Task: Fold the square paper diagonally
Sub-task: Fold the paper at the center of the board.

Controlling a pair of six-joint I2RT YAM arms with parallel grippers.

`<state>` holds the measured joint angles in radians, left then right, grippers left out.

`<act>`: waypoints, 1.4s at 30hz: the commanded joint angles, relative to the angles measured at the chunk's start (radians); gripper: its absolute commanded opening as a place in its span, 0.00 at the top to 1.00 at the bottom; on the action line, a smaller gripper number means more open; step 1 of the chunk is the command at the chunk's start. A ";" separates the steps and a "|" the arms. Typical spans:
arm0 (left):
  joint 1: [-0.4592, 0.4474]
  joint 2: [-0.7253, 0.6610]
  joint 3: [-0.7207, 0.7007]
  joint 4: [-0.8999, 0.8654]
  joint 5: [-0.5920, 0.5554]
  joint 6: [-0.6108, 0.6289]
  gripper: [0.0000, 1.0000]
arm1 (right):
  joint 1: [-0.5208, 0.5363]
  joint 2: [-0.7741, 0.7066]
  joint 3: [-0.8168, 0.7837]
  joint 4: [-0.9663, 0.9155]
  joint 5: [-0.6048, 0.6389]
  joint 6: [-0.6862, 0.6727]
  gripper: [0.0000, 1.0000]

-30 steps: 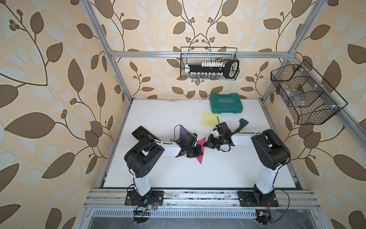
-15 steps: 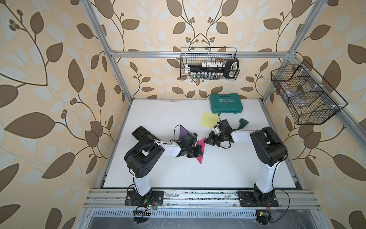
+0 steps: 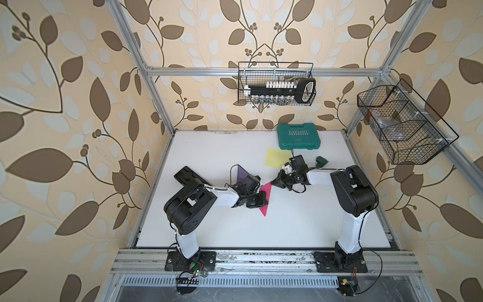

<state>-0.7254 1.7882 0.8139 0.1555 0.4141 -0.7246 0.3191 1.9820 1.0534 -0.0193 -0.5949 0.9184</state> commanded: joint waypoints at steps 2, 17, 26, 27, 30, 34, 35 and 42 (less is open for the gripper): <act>-0.020 0.027 -0.037 -0.207 -0.033 0.021 1.00 | -0.018 0.063 0.044 -0.098 0.132 -0.034 1.00; -0.020 0.026 0.011 -0.241 -0.043 0.039 1.00 | 0.045 -0.258 -0.044 -0.202 0.059 -0.211 1.00; -0.020 0.033 0.031 -0.255 -0.050 0.047 1.00 | 0.144 -0.194 -0.113 -0.147 0.041 -0.183 1.00; -0.021 0.031 0.032 -0.258 -0.051 0.049 1.00 | 0.146 -0.186 -0.116 -0.142 0.039 -0.178 1.00; -0.021 0.028 0.034 -0.264 -0.054 0.052 1.00 | 0.155 -0.163 -0.106 -0.147 0.035 -0.179 1.00; -0.020 0.024 0.031 -0.267 -0.057 0.051 1.00 | 0.157 -0.139 -0.101 -0.173 0.043 -0.182 1.00; -0.020 0.023 0.030 -0.267 -0.057 0.051 1.00 | 0.158 -0.131 -0.100 -0.177 0.048 -0.183 1.00; -0.021 0.027 0.024 -0.264 -0.054 0.051 1.00 | 0.161 -0.080 -0.090 -0.181 0.047 -0.210 1.00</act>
<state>-0.7345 1.7874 0.8680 0.0277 0.4152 -0.7048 0.4713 1.8603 0.9524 -0.1692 -0.5663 0.7315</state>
